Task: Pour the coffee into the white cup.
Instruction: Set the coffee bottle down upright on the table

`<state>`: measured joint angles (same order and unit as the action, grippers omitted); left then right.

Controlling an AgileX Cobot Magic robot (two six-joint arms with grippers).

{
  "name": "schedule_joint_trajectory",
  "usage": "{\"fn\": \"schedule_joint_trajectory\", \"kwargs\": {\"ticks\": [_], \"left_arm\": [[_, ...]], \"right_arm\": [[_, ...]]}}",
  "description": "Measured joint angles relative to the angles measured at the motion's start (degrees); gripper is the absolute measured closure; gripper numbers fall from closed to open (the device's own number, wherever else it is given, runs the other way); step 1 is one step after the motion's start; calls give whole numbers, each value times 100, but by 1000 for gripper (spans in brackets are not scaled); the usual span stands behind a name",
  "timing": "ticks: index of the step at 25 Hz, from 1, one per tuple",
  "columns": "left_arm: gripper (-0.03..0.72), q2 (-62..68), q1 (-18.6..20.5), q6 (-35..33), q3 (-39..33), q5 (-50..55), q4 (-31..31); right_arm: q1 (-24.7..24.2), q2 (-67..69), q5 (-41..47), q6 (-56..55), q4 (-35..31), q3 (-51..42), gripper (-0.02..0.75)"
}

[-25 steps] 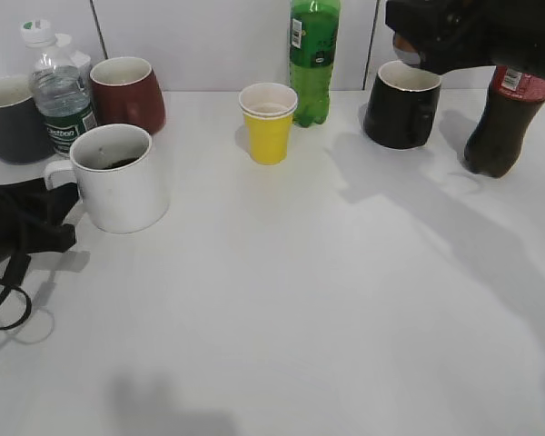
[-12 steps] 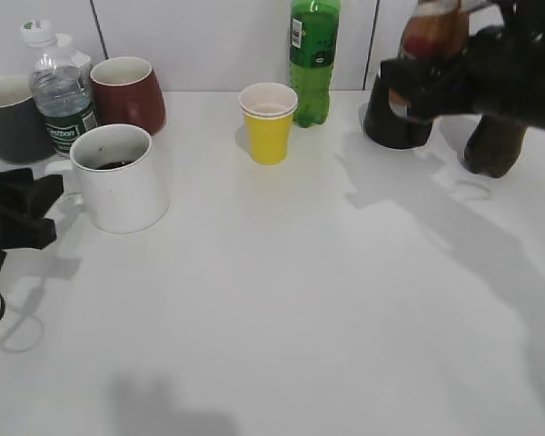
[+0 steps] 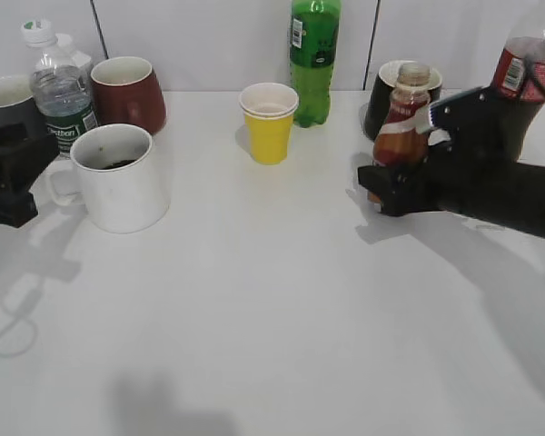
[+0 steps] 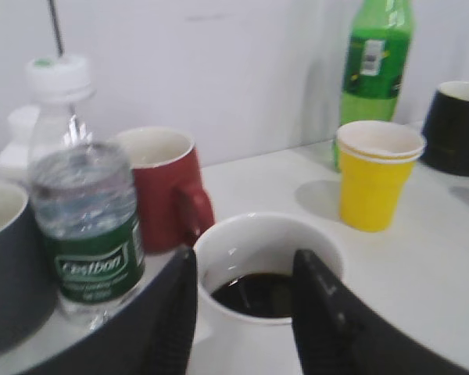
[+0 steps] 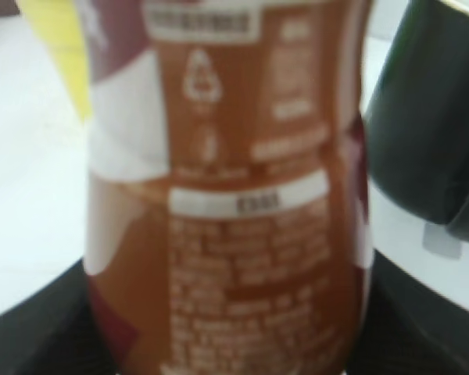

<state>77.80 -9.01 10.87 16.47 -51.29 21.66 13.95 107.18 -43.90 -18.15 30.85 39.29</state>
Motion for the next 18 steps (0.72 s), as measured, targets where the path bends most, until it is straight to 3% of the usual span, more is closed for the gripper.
{"fn": "schedule_joint_trajectory", "kwargs": {"ticks": [11, 15, 18], "left_arm": [[374, -91, 0, 226, 0, 32, 287], [374, -91, 0, 230, 0, 32, 297], [374, -91, 0, 237, 0, 63, 303]], "right_arm": [[0, 453, -587, 639, -471, 0, 200], [0, 415, -581, 505, -486, -137, 93], [0, 299, -581, 455, -493, -375, 82]]}}
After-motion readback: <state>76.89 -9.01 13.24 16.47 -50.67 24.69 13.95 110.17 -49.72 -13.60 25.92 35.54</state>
